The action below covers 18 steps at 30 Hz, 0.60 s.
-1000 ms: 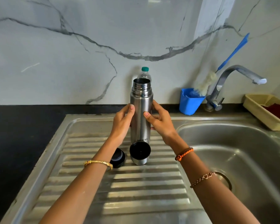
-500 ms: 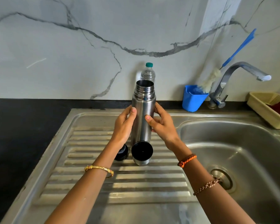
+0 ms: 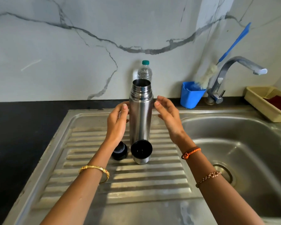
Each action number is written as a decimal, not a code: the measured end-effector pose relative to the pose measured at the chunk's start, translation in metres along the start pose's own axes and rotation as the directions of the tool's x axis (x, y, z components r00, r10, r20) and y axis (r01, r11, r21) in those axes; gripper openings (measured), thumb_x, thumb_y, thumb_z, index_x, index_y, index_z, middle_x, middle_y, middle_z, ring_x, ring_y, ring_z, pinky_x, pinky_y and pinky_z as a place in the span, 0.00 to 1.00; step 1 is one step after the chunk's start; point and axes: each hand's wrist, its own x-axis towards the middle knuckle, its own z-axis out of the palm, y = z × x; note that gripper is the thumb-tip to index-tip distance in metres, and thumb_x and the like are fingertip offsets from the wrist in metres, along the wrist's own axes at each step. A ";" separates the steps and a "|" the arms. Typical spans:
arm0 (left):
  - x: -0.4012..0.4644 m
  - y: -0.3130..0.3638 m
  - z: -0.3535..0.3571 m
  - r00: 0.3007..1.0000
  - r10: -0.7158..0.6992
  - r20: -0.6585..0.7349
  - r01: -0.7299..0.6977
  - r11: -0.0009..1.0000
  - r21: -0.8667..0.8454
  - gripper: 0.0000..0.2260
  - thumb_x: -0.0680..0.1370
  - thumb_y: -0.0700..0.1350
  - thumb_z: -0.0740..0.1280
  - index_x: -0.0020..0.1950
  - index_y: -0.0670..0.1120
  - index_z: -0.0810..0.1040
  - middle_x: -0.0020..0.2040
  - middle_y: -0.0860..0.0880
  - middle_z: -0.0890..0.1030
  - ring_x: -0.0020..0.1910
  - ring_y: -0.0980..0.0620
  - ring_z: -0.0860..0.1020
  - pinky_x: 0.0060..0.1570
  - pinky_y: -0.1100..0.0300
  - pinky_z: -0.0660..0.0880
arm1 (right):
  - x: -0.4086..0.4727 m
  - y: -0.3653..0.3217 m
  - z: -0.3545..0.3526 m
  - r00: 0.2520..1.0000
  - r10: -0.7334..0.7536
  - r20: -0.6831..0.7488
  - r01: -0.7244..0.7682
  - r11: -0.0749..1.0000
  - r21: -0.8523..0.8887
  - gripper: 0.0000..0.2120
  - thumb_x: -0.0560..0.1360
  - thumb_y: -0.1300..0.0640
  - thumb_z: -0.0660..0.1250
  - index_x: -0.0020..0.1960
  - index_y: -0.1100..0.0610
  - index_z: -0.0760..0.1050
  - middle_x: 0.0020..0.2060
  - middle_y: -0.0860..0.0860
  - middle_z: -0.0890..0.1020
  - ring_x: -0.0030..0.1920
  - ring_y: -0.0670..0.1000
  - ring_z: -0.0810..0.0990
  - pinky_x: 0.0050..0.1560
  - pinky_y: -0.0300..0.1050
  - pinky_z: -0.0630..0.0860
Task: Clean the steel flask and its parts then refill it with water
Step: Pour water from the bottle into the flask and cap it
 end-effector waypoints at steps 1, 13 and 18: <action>0.002 0.005 0.001 1.000 0.011 -0.015 -0.011 1.000 -0.014 0.08 0.81 0.47 0.58 0.48 0.53 0.77 0.46 0.53 0.80 0.48 0.52 0.78 0.53 0.46 0.77 | 0.008 -0.003 -0.004 0.998 -0.009 -0.063 0.009 1.000 0.008 0.14 0.76 0.59 0.65 0.61 0.57 0.71 0.56 0.52 0.76 0.49 0.42 0.76 0.42 0.25 0.72; 0.023 0.001 0.003 0.983 0.097 -0.158 -0.101 0.995 -0.020 0.15 0.71 0.61 0.60 0.38 0.56 0.83 0.38 0.53 0.83 0.42 0.50 0.80 0.41 0.50 0.78 | 0.142 0.016 0.017 0.995 -0.008 -0.101 -0.034 0.915 -0.402 0.24 0.74 0.60 0.66 0.68 0.63 0.65 0.63 0.59 0.72 0.62 0.58 0.72 0.63 0.51 0.70; 0.018 -0.004 0.003 0.977 0.177 -0.122 -0.179 0.984 -0.010 0.13 0.74 0.58 0.58 0.41 0.61 0.82 0.39 0.56 0.83 0.41 0.56 0.80 0.38 0.59 0.77 | 0.170 0.035 0.042 0.995 -0.052 -0.089 0.001 0.869 -0.494 0.28 0.63 0.50 0.76 0.56 0.59 0.68 0.48 0.54 0.77 0.46 0.53 0.76 0.46 0.46 0.73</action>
